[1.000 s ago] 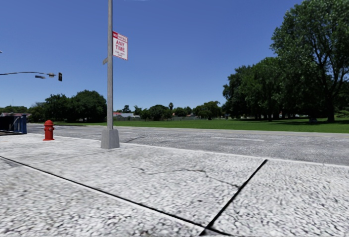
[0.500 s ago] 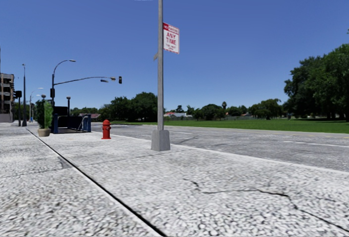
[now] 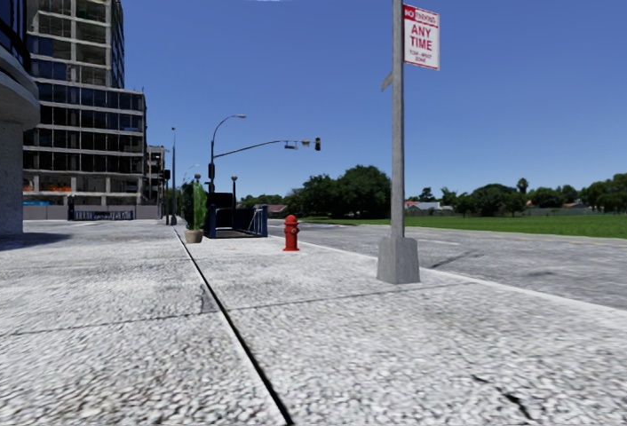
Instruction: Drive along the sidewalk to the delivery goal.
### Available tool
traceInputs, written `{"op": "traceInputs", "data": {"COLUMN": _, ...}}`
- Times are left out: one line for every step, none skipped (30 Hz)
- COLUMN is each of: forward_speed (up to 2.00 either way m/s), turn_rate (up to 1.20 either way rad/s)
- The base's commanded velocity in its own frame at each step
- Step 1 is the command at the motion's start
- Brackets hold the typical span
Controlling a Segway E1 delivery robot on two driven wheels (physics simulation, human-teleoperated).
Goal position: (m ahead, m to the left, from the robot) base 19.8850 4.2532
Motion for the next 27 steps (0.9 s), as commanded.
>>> {"op": "traceInputs", "data": {"forward_speed": 1.41, "turn_rate": 0.68}}
{"op": "traceInputs", "data": {"forward_speed": 1.41, "turn_rate": 0.68}}
{"op": "traceInputs", "data": {"forward_speed": 1.41, "turn_rate": 0.68}}
{"op": "traceInputs", "data": {"forward_speed": 1.41, "turn_rate": 0.68}}
{"op": "traceInputs", "data": {"forward_speed": 1.41, "turn_rate": 0.68}}
{"op": "traceInputs", "data": {"forward_speed": 1.41, "turn_rate": 0.68}}
{"op": "traceInputs", "data": {"forward_speed": 1.41, "turn_rate": 0.68}}
{"op": "traceInputs", "data": {"forward_speed": 1.41, "turn_rate": 0.68}}
{"op": "traceInputs", "data": {"forward_speed": 1.41, "turn_rate": 0.68}}
{"op": "traceInputs", "data": {"forward_speed": 1.41, "turn_rate": 0.68}}
{"op": "traceInputs", "data": {"forward_speed": 1.41, "turn_rate": 0.68}}
{"op": "traceInputs", "data": {"forward_speed": 1.41, "turn_rate": 0.68}}
{"op": "traceInputs", "data": {"forward_speed": 1.41, "turn_rate": 0.68}}
{"op": "traceInputs", "data": {"forward_speed": 1.41, "turn_rate": 0.68}}
{"op": "traceInputs", "data": {"forward_speed": 1.41, "turn_rate": 0.68}}
{"op": "traceInputs", "data": {"forward_speed": 1.41, "turn_rate": 0.68}}
{"op": "traceInputs", "data": {"forward_speed": 1.41, "turn_rate": 0.68}}
{"op": "traceInputs", "data": {"forward_speed": 1.41, "turn_rate": 0.65}}
{"op": "traceInputs", "data": {"forward_speed": 1.41, "turn_rate": 0.57}}
{"op": "traceInputs", "data": {"forward_speed": 1.41, "turn_rate": 0.57}}
{"op": "traceInputs", "data": {"forward_speed": 1.41, "turn_rate": 0.41}}
{"op": "traceInputs", "data": {"forward_speed": 1.41, "turn_rate": 0.35}}
{"op": "traceInputs", "data": {"forward_speed": 1.41, "turn_rate": 0.34}}
{"op": "traceInputs", "data": {"forward_speed": 1.41, "turn_rate": 0.34}}
{"op": "traceInputs", "data": {"forward_speed": 1.41, "turn_rate": 0.23}}
{"op": "traceInputs", "data": {"forward_speed": 1.41, "turn_rate": 0.0}}
{"op": "traceInputs", "data": {"forward_speed": 1.41, "turn_rate": 0.0}}
